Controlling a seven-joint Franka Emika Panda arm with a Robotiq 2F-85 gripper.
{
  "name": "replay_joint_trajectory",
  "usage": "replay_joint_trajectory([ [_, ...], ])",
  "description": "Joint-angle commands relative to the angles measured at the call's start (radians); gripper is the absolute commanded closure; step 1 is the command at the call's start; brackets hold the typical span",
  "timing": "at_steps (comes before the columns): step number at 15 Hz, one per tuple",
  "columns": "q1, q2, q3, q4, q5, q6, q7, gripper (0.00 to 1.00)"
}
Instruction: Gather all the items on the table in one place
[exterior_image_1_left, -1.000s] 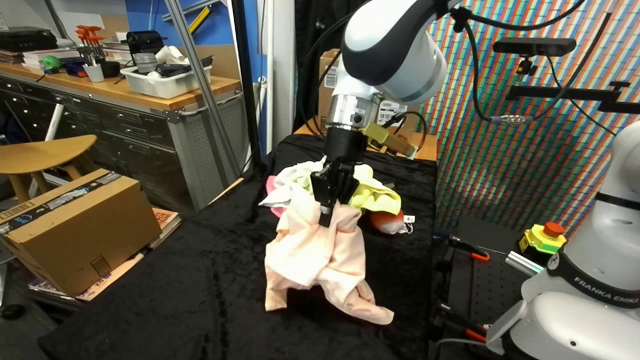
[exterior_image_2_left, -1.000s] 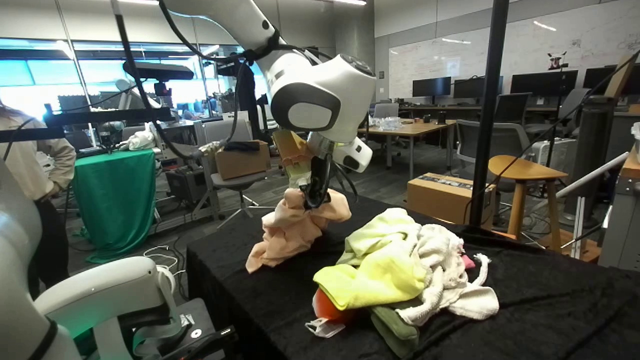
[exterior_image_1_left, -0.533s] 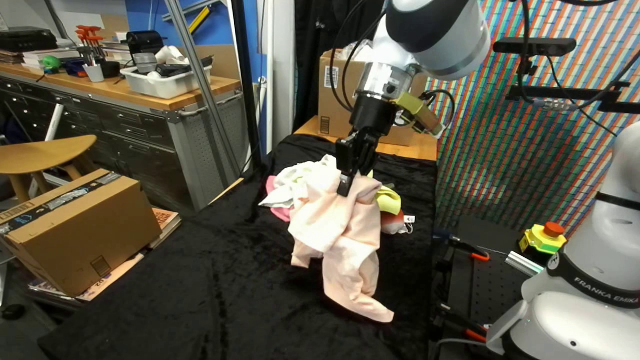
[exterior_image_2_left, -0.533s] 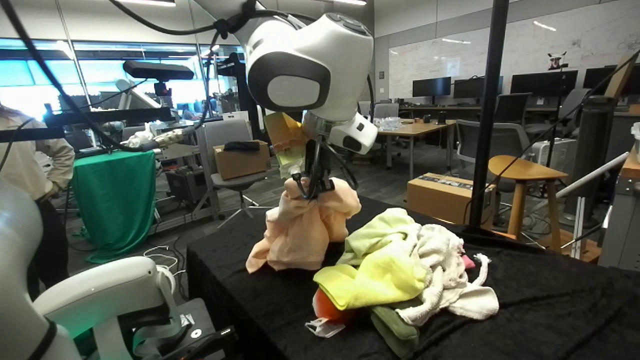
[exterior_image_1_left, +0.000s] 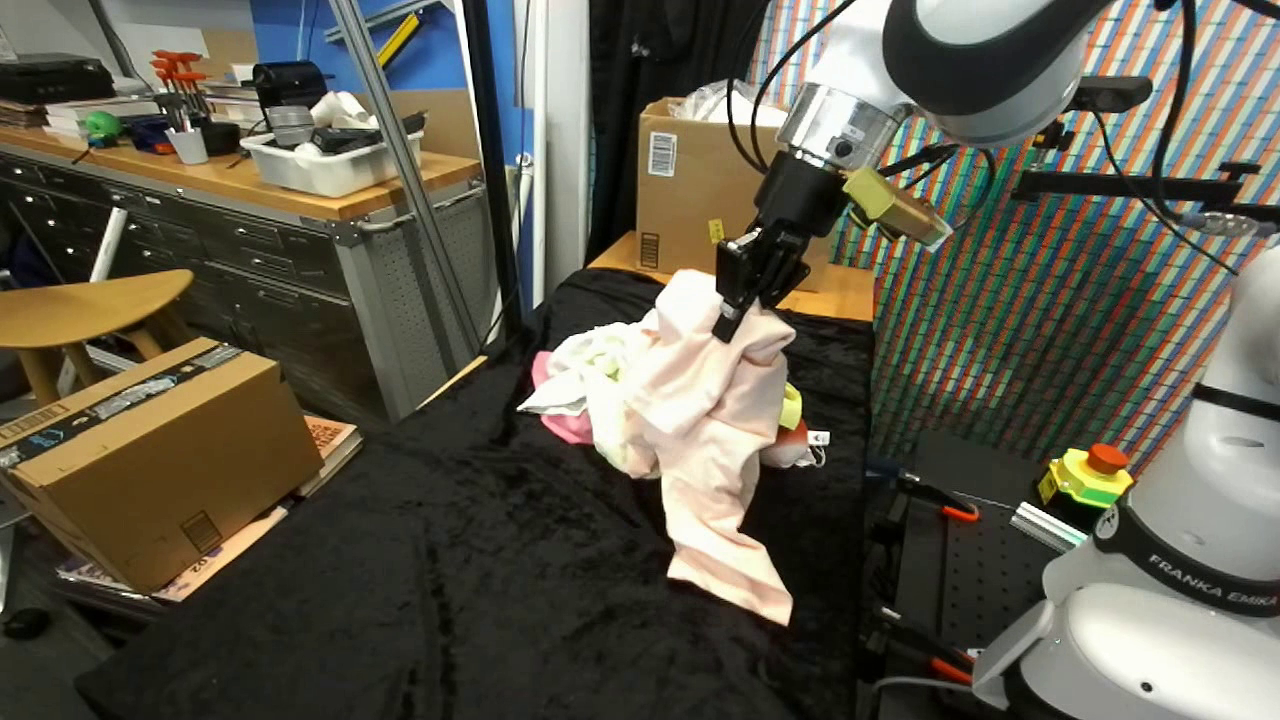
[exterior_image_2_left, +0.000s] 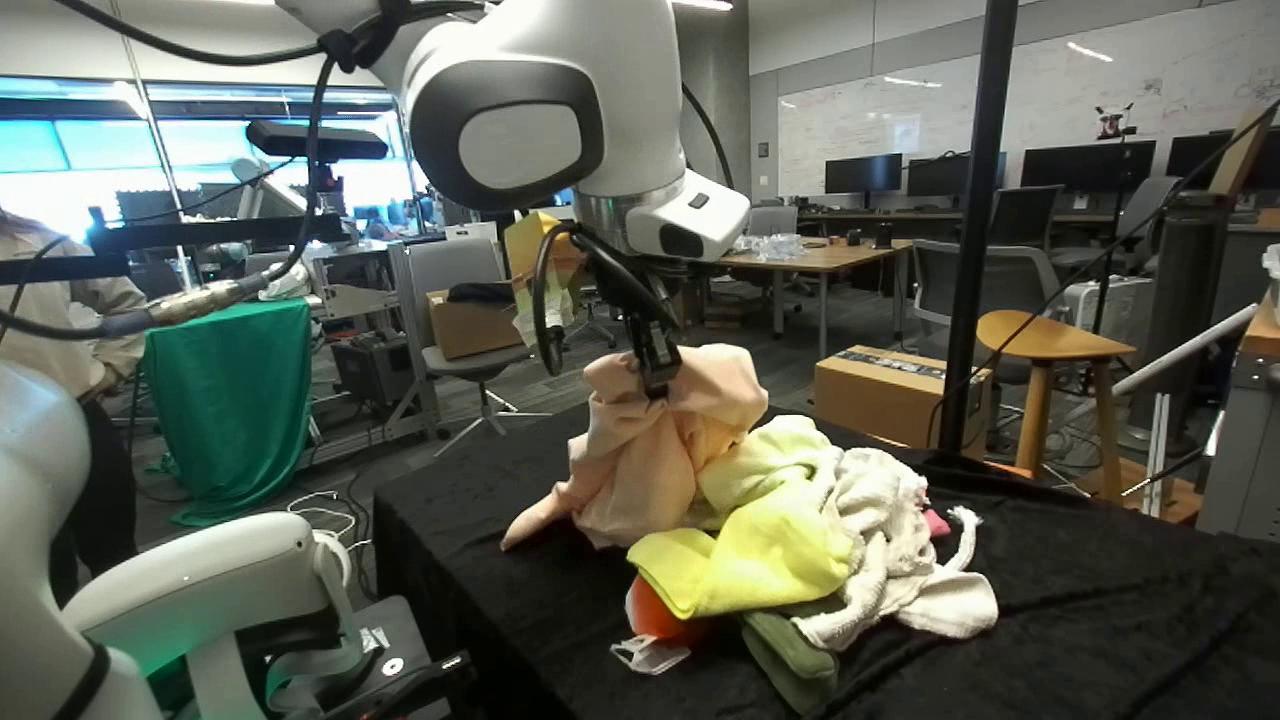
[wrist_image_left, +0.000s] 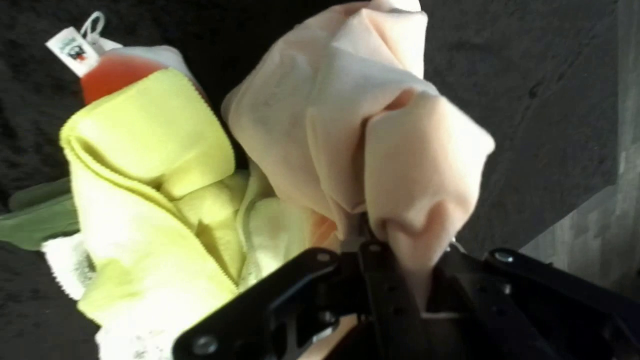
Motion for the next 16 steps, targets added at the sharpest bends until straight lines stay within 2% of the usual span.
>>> replay_joint_trajectory([
  [1,-0.06,-0.055,0.021,-0.041,-0.127,0.08,0.135,0.94],
  [8,-0.185,0.071,0.077,0.022,-0.364,0.249,0.316,0.94],
  [12,-0.236,0.182,0.115,0.078,-0.493,0.243,0.394,0.95],
  [16,-0.229,0.326,0.111,0.145,-0.601,0.228,0.445,0.95],
])
